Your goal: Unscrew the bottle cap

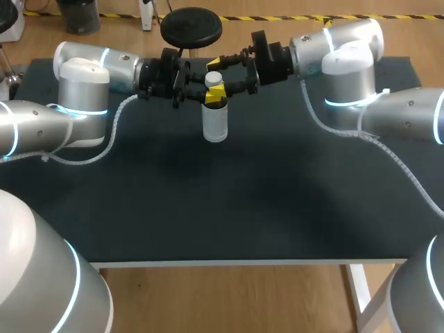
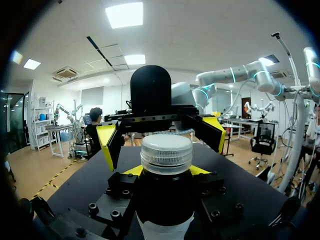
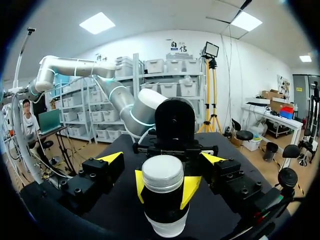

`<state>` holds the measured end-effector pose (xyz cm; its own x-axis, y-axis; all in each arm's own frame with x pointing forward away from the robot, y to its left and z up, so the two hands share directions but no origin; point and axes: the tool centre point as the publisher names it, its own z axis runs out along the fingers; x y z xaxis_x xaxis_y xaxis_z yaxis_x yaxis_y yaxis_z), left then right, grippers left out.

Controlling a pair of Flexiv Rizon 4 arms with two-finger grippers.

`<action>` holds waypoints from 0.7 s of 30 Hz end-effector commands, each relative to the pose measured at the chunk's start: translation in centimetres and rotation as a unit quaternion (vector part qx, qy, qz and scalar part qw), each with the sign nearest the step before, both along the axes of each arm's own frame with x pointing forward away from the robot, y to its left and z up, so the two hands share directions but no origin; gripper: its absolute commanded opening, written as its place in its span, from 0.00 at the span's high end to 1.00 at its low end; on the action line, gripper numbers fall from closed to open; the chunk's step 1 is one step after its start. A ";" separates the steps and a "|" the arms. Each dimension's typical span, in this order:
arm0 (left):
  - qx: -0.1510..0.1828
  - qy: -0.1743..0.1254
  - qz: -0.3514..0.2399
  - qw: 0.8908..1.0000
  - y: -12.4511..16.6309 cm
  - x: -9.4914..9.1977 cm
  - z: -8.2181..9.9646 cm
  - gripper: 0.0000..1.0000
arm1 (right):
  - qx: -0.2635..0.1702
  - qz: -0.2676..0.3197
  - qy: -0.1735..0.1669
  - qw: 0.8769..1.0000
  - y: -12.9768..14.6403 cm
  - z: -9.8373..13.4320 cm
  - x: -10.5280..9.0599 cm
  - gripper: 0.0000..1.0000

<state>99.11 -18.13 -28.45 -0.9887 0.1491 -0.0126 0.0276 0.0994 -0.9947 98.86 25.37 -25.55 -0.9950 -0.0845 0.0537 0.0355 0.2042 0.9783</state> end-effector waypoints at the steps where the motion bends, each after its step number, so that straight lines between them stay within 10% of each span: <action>1: 0.001 0.000 -0.001 1.000 0.1 0.0 0.1 1.00 | 0.002 0.002 0.000 1.000 0.3 -0.2 0.3 0.00; 15: 0.001 0.000 -0.001 1.000 0.1 0.0 0.1 1.00 | 0.008 -0.005 -0.005 1.000 0.3 0.0 0.4 0.00; 21: 0.001 0.000 -0.001 1.000 0.1 0.0 0.1 1.00 | 0.010 -0.006 -0.005 1.000 0.2 0.0 0.4 0.23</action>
<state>99.11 -18.13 -28.45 -0.9887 0.1491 -0.0126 0.0276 0.0994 -0.9947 99.27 25.61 -25.46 -0.9964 -0.0729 0.0435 0.0295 0.1833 0.9826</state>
